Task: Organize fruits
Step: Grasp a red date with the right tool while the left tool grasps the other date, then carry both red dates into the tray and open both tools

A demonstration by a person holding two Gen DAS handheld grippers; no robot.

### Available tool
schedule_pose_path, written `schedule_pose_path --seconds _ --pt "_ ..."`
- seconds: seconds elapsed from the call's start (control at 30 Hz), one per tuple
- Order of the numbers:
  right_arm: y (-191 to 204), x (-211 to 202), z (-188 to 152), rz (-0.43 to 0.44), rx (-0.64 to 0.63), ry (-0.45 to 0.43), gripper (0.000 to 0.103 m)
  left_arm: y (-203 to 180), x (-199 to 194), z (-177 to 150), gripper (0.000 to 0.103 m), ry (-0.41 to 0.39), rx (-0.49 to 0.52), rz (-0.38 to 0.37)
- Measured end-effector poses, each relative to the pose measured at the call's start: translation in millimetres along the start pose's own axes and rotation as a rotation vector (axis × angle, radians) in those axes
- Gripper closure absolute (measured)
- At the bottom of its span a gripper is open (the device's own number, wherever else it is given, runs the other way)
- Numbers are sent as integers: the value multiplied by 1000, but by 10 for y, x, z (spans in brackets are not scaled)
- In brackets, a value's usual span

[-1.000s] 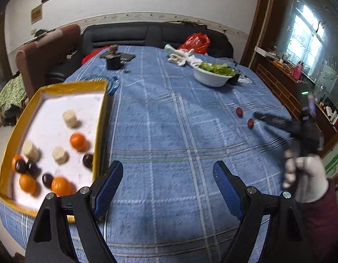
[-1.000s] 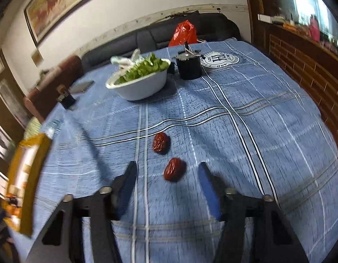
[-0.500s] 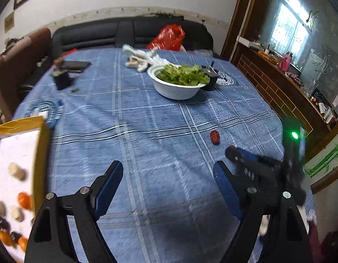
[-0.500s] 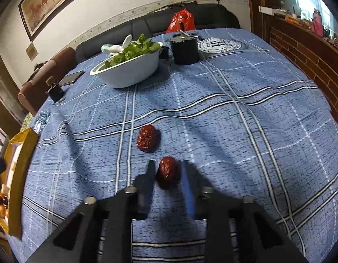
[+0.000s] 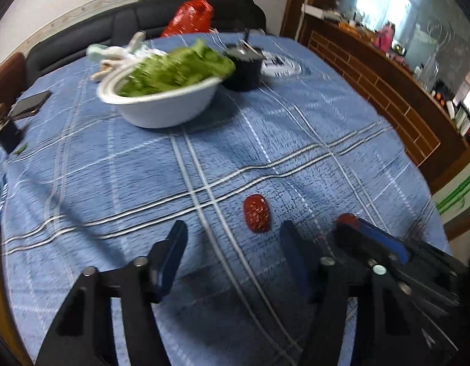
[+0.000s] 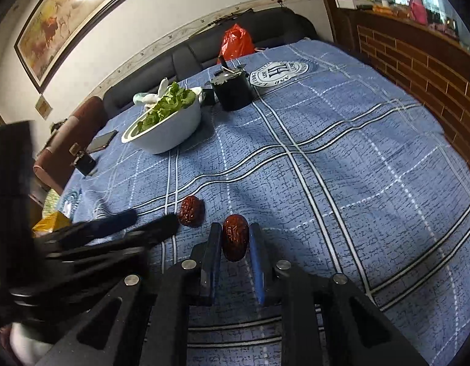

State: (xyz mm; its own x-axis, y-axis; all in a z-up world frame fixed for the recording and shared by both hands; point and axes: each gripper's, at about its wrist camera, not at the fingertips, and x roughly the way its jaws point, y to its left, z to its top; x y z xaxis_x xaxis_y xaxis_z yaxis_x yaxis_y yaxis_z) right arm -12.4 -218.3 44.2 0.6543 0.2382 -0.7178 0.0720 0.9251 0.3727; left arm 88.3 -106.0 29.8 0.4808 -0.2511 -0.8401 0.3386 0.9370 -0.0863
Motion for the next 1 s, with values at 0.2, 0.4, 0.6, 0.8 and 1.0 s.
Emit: schedule_pose_path --seconds 0.2,0.4,0.6,0.8,1.0 --pt "-26 30 4 10 20 16 83 -117 208 26 83 -8 52 19" --pt "-17 72 -9 5 12 24 83 -10 114 -4 84 -36 10 33" --pt "3 72 -11 14 3 13 83 124 -388 -243 84 -109 -19 40" --pt "-32 79 -17 24 24 7 83 326 -1002 -711 83 -166 -66 58" --pt "11 97 -74 1 10 -18 84 823 -1682 -1301 83 -248 -160 128"
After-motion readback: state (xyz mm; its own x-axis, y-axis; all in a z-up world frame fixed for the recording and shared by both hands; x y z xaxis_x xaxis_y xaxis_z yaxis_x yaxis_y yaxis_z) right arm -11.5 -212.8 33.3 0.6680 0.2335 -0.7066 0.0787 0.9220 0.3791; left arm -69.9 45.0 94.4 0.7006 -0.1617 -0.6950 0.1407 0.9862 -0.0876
